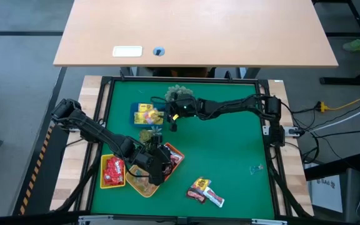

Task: Sort candy
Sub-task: Put the yellow candy into the blue bin, then put the white chocolate into the orange bin

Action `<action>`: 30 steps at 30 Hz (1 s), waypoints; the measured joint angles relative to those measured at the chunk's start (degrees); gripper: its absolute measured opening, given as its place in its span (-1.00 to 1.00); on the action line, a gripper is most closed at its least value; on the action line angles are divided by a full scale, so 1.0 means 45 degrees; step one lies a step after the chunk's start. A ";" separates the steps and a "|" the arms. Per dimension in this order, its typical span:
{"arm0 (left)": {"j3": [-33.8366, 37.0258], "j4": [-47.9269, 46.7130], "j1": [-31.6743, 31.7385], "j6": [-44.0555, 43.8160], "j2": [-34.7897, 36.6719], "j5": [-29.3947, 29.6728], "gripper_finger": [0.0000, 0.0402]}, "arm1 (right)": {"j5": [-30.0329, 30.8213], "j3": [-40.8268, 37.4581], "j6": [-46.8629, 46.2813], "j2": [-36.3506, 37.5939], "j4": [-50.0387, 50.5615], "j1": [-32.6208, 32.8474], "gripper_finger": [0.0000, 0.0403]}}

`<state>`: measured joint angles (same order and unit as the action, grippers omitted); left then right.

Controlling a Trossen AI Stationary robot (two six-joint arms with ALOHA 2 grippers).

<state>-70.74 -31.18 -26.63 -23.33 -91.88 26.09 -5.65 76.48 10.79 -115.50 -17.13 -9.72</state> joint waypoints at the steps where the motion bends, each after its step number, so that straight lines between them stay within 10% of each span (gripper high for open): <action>1: 0.0000 0.0000 0.0000 0.0000 0.0000 0.0002 -0.19 | 0.0000 0.0122 0.0000 0.0000 0.0348 0.0000 -0.24; 15: 0.0000 0.0035 0.0000 -0.0019 0.0000 0.0003 -0.19 | -0.0633 0.5045 -0.0109 0.0137 1.3419 0.0082 0.18; 30: 0.0000 0.0204 -0.0010 -0.0190 0.0000 0.0001 -0.19 | 0.1015 0.5142 -0.2487 0.2531 2.0458 0.2873 0.18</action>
<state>-70.74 -30.26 -26.68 -24.19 -91.88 26.10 -1.08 99.62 -0.41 -104.11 74.94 3.21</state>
